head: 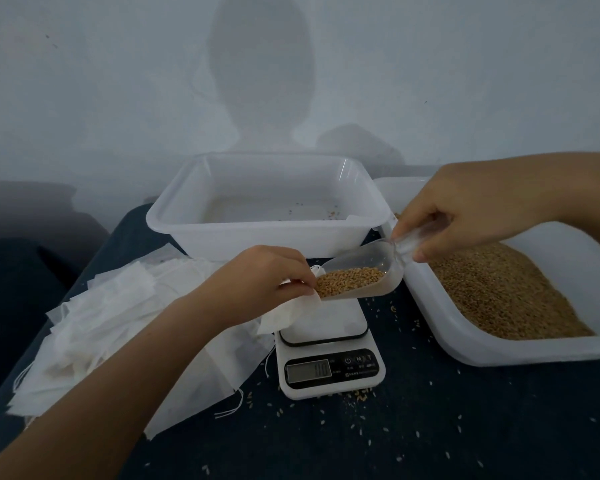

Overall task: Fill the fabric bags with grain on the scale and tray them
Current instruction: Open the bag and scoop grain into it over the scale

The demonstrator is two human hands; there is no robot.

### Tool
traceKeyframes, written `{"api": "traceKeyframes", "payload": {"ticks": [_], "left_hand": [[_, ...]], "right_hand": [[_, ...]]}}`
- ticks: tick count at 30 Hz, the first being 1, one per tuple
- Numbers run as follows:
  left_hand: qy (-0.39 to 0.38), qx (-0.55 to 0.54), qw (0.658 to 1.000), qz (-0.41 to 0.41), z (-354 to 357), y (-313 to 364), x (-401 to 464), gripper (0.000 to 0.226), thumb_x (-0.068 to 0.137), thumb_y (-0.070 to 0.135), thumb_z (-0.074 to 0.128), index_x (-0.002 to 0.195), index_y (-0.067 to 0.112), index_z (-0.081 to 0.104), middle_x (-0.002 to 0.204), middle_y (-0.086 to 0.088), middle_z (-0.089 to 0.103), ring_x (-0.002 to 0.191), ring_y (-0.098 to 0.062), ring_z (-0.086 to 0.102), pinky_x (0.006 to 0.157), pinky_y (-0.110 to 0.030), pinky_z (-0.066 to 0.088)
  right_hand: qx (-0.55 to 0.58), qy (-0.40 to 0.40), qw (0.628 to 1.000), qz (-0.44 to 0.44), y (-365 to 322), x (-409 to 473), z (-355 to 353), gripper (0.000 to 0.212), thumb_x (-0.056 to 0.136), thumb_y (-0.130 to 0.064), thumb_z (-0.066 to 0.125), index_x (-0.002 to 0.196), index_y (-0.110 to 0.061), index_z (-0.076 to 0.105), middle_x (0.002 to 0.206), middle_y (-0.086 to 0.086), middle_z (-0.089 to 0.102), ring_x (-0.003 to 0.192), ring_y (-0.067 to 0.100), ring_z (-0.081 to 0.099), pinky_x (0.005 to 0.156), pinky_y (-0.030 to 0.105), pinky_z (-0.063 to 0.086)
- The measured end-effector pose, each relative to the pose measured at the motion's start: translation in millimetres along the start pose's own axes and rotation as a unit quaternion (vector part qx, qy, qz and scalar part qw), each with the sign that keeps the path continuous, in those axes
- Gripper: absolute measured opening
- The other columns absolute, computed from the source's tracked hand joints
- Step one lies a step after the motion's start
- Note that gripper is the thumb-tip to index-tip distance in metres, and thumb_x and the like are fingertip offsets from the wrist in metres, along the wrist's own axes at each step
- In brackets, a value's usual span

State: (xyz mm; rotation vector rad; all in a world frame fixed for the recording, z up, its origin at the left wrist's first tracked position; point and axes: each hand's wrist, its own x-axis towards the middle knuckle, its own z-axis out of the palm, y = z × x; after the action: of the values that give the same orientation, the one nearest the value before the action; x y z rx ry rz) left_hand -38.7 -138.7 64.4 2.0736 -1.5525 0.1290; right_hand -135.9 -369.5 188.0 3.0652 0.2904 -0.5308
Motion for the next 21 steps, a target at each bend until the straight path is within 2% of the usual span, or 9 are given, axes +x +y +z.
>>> {"api": "traceKeyframes", "payload": {"ticks": [2,6,11,16,21], "left_hand": [[-0.001,0.0,1.0,-0.003,0.4,-0.9,-1.0,0.009,0.082,0.014,0.069,0.089,0.011,0.075,0.09,0.0,0.07,0.08,-0.012,0.064,0.074,-0.032,0.052],[0.009,0.008,1.0,-0.009,-0.6,-3.6,-4.0,0.01,0.082,0.015,0.069,0.09,0.01,0.075,0.09,-0.001,0.07,0.079,-0.013,0.064,0.074,-0.032,0.051],[0.016,0.019,1.0,-0.007,-3.5,-4.8,-6.8,0.009,0.081,0.013,0.07,0.088,0.009,0.075,0.087,-0.002,0.07,0.077,-0.013,0.064,0.072,-0.03,0.05],[0.027,0.023,0.999,-0.01,-6.1,-5.1,-8.1,0.01,0.08,0.012,0.071,0.088,0.009,0.075,0.087,-0.002,0.07,0.078,-0.014,0.065,0.072,-0.033,0.052],[0.034,0.023,0.999,-0.008,-6.1,-3.1,-8.1,0.009,0.08,0.013,0.071,0.087,0.009,0.075,0.086,-0.002,0.07,0.076,-0.013,0.064,0.07,-0.035,0.053]], "right_hand": [[-0.006,0.001,1.0,0.0,-1.9,2.7,-2.4,0.032,0.078,-0.053,0.06,0.108,-0.045,0.067,0.087,-0.016,0.07,0.077,0.0,0.062,0.079,0.031,0.052],[-0.004,0.003,1.0,0.005,-3.3,7.1,-6.1,0.027,0.079,-0.051,0.064,0.105,-0.044,0.068,0.081,-0.018,0.069,0.073,-0.003,0.06,0.072,0.023,0.05],[0.006,-0.004,1.0,0.005,-4.9,14.2,-12.4,0.016,0.079,-0.049,0.068,0.092,-0.04,0.065,0.073,-0.026,0.063,0.061,-0.002,0.058,0.061,0.021,0.045],[-0.001,-0.012,1.0,0.002,-8.4,17.8,-20.7,0.014,0.077,-0.047,0.07,0.087,-0.039,0.064,0.071,-0.023,0.065,0.07,0.01,0.065,0.071,0.033,0.052],[-0.021,-0.029,0.999,0.002,-13.0,18.5,-28.7,0.016,0.072,-0.052,0.067,0.084,-0.042,0.062,0.07,-0.024,0.065,0.065,0.002,0.061,0.07,0.03,0.052]]}}
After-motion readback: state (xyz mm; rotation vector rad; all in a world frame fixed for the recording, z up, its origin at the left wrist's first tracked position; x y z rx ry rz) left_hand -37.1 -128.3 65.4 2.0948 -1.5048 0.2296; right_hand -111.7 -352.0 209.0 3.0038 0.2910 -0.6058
